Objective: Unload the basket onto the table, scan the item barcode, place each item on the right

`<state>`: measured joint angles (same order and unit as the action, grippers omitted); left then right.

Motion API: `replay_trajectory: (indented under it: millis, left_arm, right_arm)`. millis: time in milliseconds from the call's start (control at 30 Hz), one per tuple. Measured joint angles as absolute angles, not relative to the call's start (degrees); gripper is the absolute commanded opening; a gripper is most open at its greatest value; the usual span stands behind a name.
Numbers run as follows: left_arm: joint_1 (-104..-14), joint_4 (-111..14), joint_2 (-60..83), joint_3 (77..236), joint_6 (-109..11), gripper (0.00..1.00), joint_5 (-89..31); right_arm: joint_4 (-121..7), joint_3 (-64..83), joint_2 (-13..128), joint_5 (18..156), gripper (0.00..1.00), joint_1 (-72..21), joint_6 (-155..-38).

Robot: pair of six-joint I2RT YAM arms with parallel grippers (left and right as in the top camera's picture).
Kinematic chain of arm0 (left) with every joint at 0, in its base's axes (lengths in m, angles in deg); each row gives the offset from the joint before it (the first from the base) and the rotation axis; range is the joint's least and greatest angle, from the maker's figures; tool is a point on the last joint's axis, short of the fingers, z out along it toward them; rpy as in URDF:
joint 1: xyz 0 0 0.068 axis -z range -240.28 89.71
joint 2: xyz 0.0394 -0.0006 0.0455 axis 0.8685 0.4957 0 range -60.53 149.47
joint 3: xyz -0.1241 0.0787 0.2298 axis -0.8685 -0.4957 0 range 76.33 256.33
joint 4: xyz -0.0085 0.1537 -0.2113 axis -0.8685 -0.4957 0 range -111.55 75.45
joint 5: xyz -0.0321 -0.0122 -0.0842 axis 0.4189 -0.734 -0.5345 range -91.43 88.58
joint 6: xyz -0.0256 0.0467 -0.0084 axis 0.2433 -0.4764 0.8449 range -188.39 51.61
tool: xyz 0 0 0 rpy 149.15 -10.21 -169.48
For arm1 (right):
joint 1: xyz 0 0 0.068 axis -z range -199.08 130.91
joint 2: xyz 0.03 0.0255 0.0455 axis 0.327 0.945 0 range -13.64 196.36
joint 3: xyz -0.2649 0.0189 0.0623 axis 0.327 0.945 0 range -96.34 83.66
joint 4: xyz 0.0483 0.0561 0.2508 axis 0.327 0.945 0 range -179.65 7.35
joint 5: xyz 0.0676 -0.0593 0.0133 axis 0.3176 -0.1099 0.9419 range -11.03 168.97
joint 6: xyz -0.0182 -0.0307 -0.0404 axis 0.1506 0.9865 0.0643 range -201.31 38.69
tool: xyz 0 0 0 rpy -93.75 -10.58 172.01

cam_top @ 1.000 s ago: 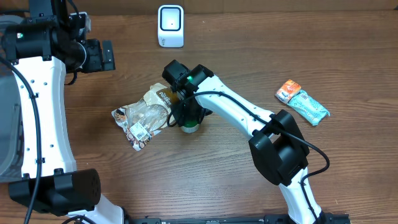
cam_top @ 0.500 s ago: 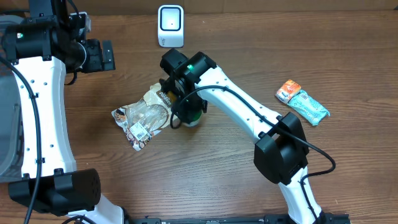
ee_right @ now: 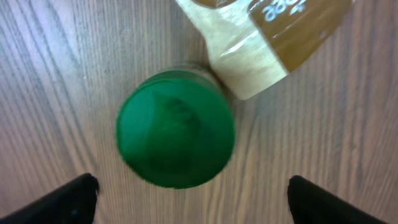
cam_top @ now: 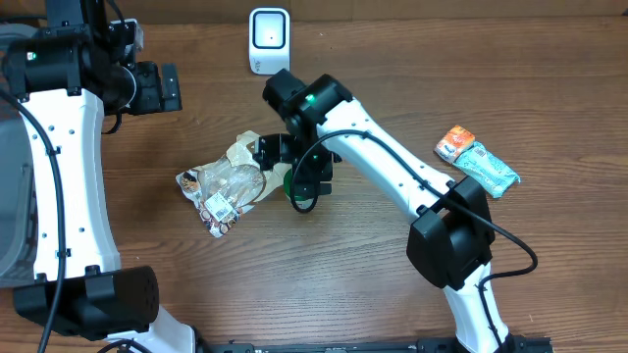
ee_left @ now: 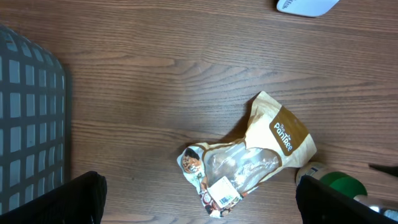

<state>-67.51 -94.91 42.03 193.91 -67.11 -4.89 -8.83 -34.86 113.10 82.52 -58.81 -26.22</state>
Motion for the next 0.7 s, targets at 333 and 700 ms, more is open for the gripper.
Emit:
replay_trajectory:
  millis: [333, 700]
  left_arm:
    - [-67.5, -94.9, 42.0, 193.9, -67.1, 1.0, -4.9]
    - [-67.5, -94.9, 42.0, 193.9, -67.1, 1.0, -4.9]
  right_arm:
    - [-13.4, -35.0, 113.1, 92.2, 0.99, -54.7, -65.8]
    - [-13.3, -34.3, 113.1, 88.4, 0.95, -56.6, -108.5]
